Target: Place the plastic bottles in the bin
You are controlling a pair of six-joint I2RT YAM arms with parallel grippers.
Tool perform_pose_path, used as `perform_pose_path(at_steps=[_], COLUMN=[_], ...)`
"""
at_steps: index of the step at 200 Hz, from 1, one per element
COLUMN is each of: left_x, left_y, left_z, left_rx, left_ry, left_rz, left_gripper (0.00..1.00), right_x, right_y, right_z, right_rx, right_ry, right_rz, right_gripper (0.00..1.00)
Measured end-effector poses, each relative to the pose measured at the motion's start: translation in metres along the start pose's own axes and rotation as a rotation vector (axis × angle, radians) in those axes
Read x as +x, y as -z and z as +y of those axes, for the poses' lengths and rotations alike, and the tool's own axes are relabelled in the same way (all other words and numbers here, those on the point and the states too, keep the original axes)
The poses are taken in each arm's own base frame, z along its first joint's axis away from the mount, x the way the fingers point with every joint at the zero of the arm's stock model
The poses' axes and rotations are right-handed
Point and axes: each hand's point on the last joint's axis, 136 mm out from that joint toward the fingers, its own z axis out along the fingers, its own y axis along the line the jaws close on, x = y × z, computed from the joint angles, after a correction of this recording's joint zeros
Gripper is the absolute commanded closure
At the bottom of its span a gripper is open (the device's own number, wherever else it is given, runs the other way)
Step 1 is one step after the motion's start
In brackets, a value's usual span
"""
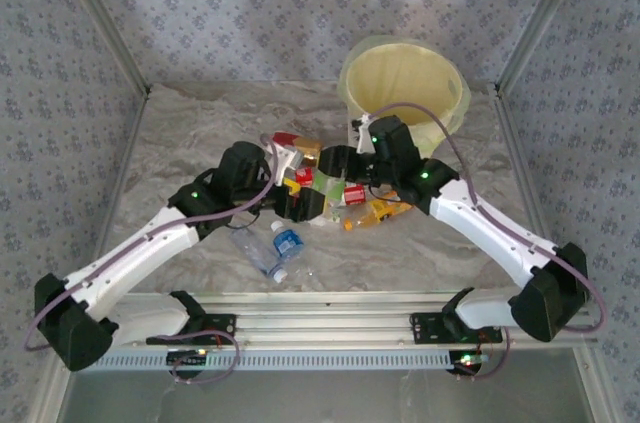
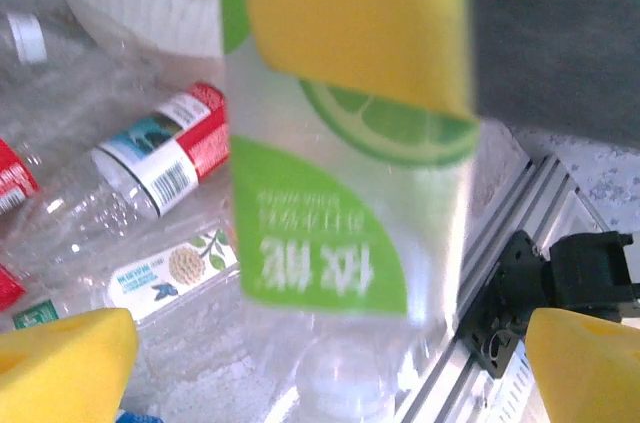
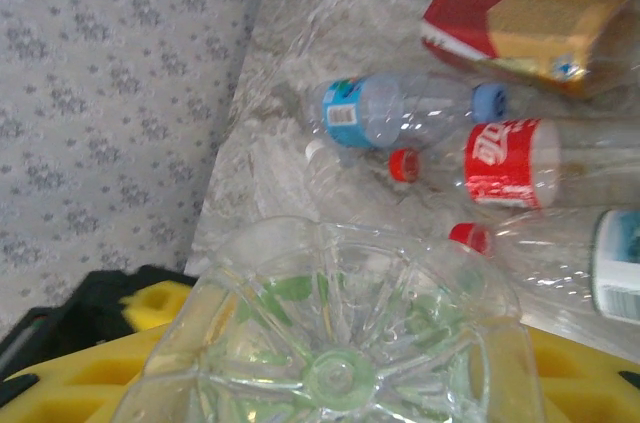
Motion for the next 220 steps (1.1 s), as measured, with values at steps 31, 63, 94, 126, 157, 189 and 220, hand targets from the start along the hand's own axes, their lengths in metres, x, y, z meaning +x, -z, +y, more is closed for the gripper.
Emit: perform_pose_path(at_steps=[31,63,94,126,157,189,220], left_x=[-0.026,-0.036,-0.033,-0.032,-0.029,-0.017,-0.009], left_y=[0.033,0.053,0.062,0.078,0.091,0.098,0.105], left_z=[-0.017,-0.024,-0.019,-0.018,-0.017,-0.009,-0.004], left_rx=[0.021,0.023,-0.012,-0.039,-0.067,-0.099,-0.120], left_ry=[-0.066,-0.132,-0.216,-0.309,-0.382,-0.427,-0.463], left_rz=[-0.149,-0.239,-0.285,-0.351,-0.396,-0.416,-0.452], left_gripper=[0.00,0.00,0.00,0.00,0.00,0.00,0.00], right_x=[-0.023,-0.053,-0.087,-0.122,-0.150,-0.183,-0.209], right_y=[0.027,0.056,0.092,0.127,0.137,0.136,0.131], right_z=[-0.009,0.016,0.044,0.056,0.050,0.033,0.010], right_rx=[0.029,0.012,0.000,0.041,0.113,0.213,0.321], right_ry=[0.011,0.093,0.187,0.264,0.306,0.327,0.335], right_rz=[-0.056,-0.113,-0.202,-0.314,-0.372,-0.416,-0.427], right_gripper=[0.44,0.44,0.44,0.43,0.43,0.43,0.43])
